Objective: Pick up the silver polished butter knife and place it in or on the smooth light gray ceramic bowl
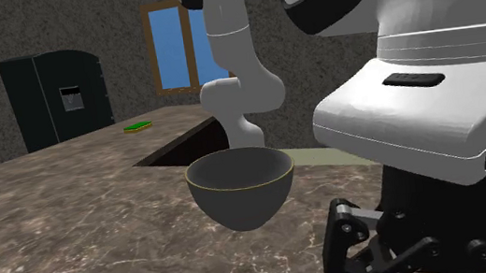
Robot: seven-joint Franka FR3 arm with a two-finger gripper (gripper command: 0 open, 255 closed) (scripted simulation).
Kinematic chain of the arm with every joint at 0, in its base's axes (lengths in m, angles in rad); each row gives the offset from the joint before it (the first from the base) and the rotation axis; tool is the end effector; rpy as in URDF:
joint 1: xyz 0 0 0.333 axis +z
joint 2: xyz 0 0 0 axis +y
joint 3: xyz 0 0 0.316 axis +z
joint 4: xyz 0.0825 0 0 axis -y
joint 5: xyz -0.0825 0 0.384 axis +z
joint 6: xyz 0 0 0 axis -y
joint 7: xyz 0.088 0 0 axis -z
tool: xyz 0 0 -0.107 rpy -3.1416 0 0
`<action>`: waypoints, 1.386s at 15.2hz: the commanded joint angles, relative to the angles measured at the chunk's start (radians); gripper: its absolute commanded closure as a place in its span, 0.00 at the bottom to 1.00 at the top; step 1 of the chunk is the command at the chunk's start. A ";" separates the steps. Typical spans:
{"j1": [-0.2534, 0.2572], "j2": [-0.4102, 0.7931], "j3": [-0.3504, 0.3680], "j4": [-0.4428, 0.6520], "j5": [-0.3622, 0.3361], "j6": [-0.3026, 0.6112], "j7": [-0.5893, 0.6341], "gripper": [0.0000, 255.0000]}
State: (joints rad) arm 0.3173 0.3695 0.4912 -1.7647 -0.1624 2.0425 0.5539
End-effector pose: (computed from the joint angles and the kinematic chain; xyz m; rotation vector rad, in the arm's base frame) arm 0.4639 0.4366 0.3722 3.0983 0.4804 -0.0820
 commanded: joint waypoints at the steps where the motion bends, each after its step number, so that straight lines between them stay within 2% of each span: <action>1: 0.004 0.012 -0.002 -0.013 -0.007 0.023 0.006 0.00; 4: 0.006 0.025 -0.006 -0.030 -0.016 0.053 0.012 0.00; 12: 0.006 0.025 -0.006 -0.029 -0.016 0.052 0.012 0.00; 13: 0.006 0.025 -0.006 -0.029 -0.016 0.052 0.012 1.00; 21: 0.006 0.025 -0.006 -0.029 -0.016 0.052 0.012 1.00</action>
State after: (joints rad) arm 0.3237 0.3949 0.4850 -1.7941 -0.1781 2.0948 0.5658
